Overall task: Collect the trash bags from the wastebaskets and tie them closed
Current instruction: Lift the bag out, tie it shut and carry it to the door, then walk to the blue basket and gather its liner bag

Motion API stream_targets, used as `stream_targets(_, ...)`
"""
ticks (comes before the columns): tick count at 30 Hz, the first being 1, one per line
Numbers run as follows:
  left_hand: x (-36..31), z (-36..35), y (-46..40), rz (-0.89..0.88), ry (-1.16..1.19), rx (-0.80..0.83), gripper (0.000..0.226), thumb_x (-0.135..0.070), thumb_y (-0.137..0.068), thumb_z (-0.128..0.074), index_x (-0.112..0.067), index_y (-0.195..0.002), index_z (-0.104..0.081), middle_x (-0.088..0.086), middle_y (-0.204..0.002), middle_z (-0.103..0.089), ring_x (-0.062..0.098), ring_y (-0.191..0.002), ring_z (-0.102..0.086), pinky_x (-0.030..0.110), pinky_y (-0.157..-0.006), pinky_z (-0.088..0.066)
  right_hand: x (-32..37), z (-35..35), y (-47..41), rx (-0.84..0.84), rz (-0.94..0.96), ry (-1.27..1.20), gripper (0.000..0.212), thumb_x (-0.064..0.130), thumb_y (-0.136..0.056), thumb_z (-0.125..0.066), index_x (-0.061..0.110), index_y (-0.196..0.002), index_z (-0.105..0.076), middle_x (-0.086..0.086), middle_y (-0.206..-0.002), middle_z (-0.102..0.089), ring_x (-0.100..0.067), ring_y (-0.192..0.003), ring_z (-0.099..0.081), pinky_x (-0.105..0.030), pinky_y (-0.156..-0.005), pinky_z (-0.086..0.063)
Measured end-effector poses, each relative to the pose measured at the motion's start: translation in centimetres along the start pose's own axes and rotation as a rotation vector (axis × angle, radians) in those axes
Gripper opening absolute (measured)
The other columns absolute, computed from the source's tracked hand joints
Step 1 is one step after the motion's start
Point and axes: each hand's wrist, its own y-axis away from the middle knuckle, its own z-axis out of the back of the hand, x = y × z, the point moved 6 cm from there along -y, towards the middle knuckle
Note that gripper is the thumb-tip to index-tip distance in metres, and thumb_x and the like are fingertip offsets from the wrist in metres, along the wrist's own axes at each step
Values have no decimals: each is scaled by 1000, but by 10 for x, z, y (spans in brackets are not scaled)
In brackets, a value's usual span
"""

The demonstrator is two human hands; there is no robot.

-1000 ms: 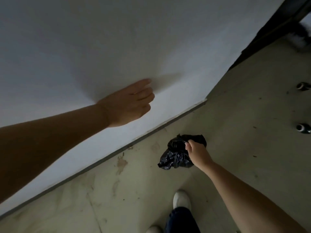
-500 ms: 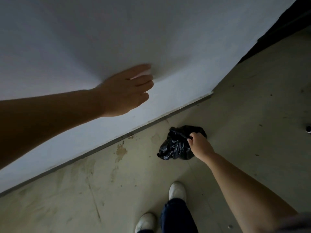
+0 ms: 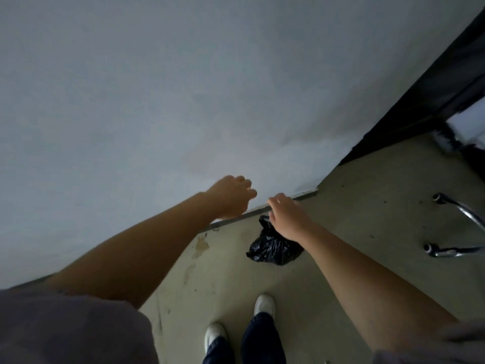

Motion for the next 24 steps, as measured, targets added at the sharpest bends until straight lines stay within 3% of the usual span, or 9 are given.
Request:
stream_targets(6,21,28,123,251,193,-74,39,-24,-98,-37,-14,-135,-43,10,-135,-51,25,-121,-49,38,-101,-41,103,86,63,-192,141,140,40,24,-98,-36,13,-137,-36,-11,-143,-40,-29,-131,-41,-48,-112,-26)
stream_targets(9,22,30,182,380,260,-138,40,-28,-98,-39,-13,-135,-42,10,-133,-51,26,-120,-49,38,-101,-41,150,105,85,-208,196,176,43,25,-99,-35,15,-141,-33,-9,-148,-36,-27,-136,-36,-48,-114,-20)
stream_targets(14,12,7,274,570,378,-149,42,-31,-98,-39,-14,-136,-41,10,-135,-49,25,-122,-47,38,-103,-39,219,105,115,-140,326,233,44,26,-100,-32,18,-143,-31,-5,-151,-33,-24,-139,-31,-47,-116,-17)
stream_targets(24,-60,-57,430,1182,698,-186,42,-34,-98,-37,-16,-136,-40,8,-138,-46,25,-129,-41,38,-106,-35,339,27,178,128,773,421,43,27,-99,-30,18,-141,-31,-6,-146,-34,-26,-134,-33,-48,-114,-17)
